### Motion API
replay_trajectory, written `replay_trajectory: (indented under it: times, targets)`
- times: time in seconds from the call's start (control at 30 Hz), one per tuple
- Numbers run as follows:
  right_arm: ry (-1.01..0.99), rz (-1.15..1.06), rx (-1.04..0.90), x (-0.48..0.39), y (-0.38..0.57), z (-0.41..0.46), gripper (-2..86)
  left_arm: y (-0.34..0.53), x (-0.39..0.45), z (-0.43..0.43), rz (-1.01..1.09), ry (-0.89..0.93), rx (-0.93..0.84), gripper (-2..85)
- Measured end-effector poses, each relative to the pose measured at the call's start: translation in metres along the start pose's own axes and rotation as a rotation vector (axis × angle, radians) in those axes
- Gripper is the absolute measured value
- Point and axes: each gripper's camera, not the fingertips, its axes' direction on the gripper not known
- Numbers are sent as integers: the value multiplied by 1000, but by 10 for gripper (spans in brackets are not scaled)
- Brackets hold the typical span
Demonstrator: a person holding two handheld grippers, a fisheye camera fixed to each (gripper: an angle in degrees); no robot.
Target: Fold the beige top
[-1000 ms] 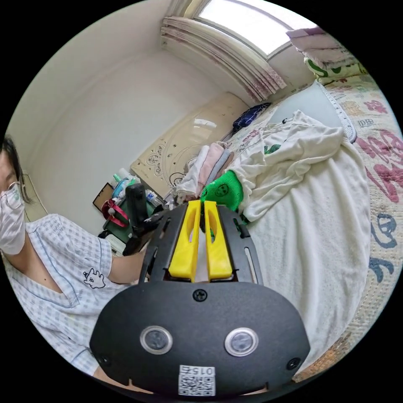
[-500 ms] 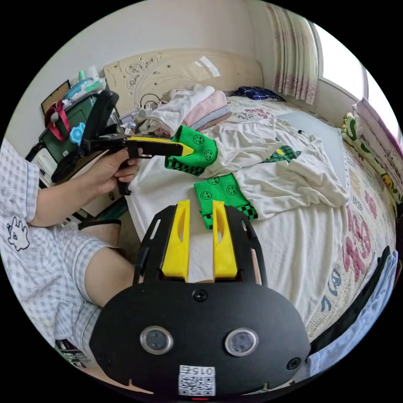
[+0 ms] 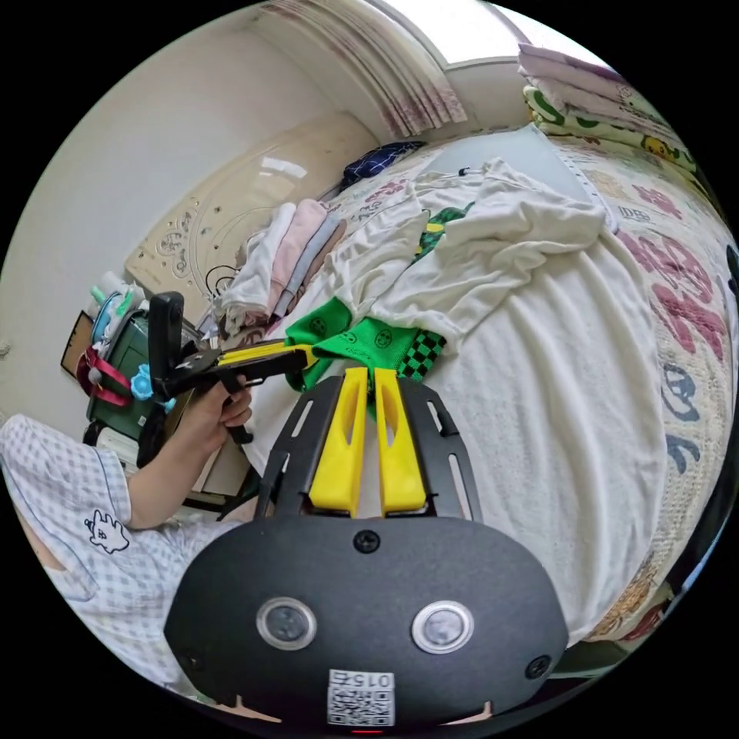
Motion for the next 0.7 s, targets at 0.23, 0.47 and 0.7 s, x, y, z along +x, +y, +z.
replay_trajectory:
  times: [0.23, 0.47, 0.7]
  targets:
    - [35, -103, -28, -31, -14, 30, 25, 3, 5, 18, 32, -8, -14, -1]
    - [288, -258, -97, -88, -47, 64, 52, 16, -20, 31, -17, 87, -15, -1]
    - [398, -376, -252, -100, -129, 33, 3, 10, -45, -14, 75, 119, 39, -1]
